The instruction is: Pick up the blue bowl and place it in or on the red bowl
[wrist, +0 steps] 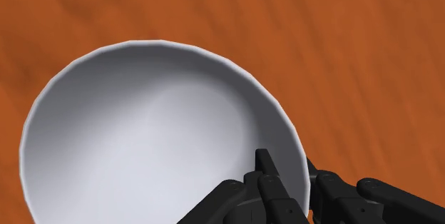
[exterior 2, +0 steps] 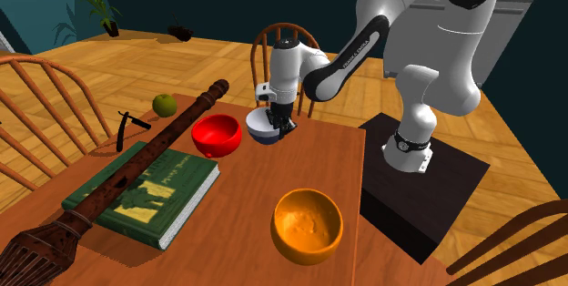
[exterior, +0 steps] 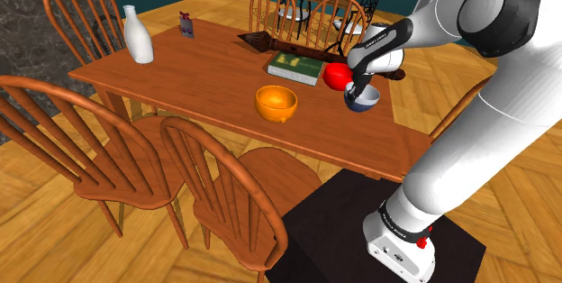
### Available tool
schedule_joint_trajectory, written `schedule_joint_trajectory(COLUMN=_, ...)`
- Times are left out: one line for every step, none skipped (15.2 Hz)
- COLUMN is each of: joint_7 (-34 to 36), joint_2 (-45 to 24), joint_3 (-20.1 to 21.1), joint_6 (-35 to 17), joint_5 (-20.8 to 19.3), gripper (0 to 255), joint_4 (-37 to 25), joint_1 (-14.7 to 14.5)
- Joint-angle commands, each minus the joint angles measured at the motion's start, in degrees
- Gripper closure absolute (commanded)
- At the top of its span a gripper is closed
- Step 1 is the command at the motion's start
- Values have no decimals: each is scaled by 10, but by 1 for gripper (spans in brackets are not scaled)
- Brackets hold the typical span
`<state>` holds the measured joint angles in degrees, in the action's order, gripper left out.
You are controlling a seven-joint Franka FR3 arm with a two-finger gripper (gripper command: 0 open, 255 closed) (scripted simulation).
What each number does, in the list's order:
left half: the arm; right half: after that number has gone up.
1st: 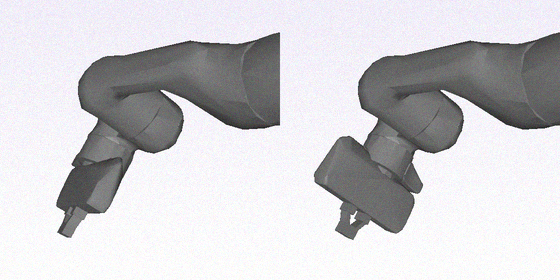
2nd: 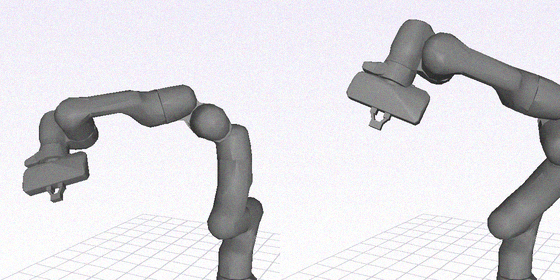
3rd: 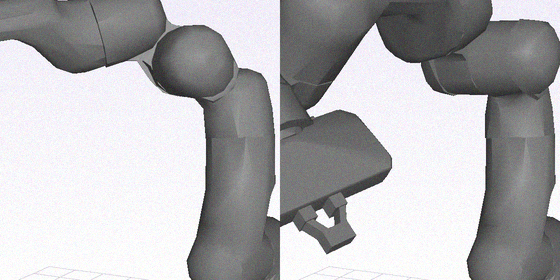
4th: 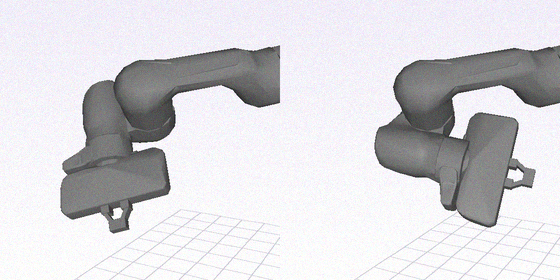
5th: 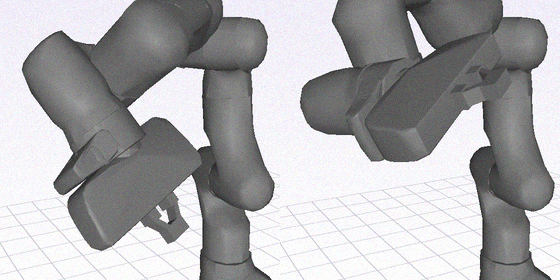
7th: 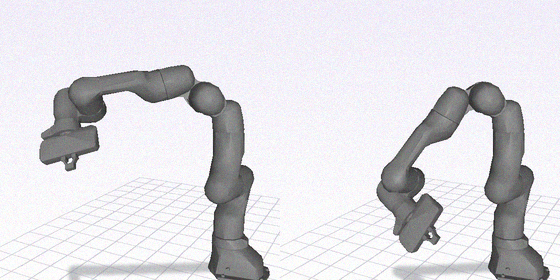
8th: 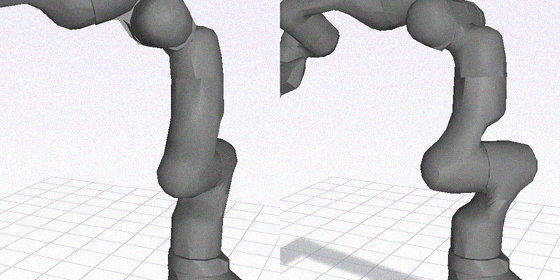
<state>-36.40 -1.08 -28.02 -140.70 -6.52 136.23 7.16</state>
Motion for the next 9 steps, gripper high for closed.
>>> schedule_joint_trajectory(joint_7=0, joint_2=-1, joint_3=0, joint_6=0, joint_5=0, gripper=255, joint_4=0, joint_1=0)
schedule_joint_trajectory(joint_7=0, joint_2=-1, joint_3=0, joint_6=0, joint_5=0, gripper=255, joint_4=0, joint_1=0)
schedule_joint_trajectory(joint_7=0, joint_2=-1, joint_3=0, joint_6=0, joint_5=0, gripper=255, joint_4=0, joint_1=0)
schedule_joint_trajectory(joint_7=0, joint_2=-1, joint_3=0, joint_6=-1, joint_5=0, gripper=255, joint_4=0, joint_1=0)
schedule_joint_trajectory(joint_7=2, joint_2=6, joint_3=0, joint_6=8, joint_5=-4, gripper=255, joint_4=-2, joint_1=0)
schedule_joint_trajectory(joint_7=4, joint_2=12, joint_3=0, joint_6=16, joint_5=-7, gripper=255, joint_4=-5, joint_1=0)
schedule_joint_trajectory(joint_7=6, joint_2=18, joint_3=0, joint_6=24, joint_5=-10, gripper=255, joint_4=-7, joint_1=-1)
schedule_joint_trajectory(joint_7=7, joint_2=24, joint_3=0, joint_6=32, joint_5=-13, gripper=255, joint_4=-10, joint_1=-1)
schedule_joint_trajectory(joint_7=9, joint_2=29, joint_3=1, joint_6=40, joint_5=-16, gripper=255, joint_4=-13, joint_1=-1)
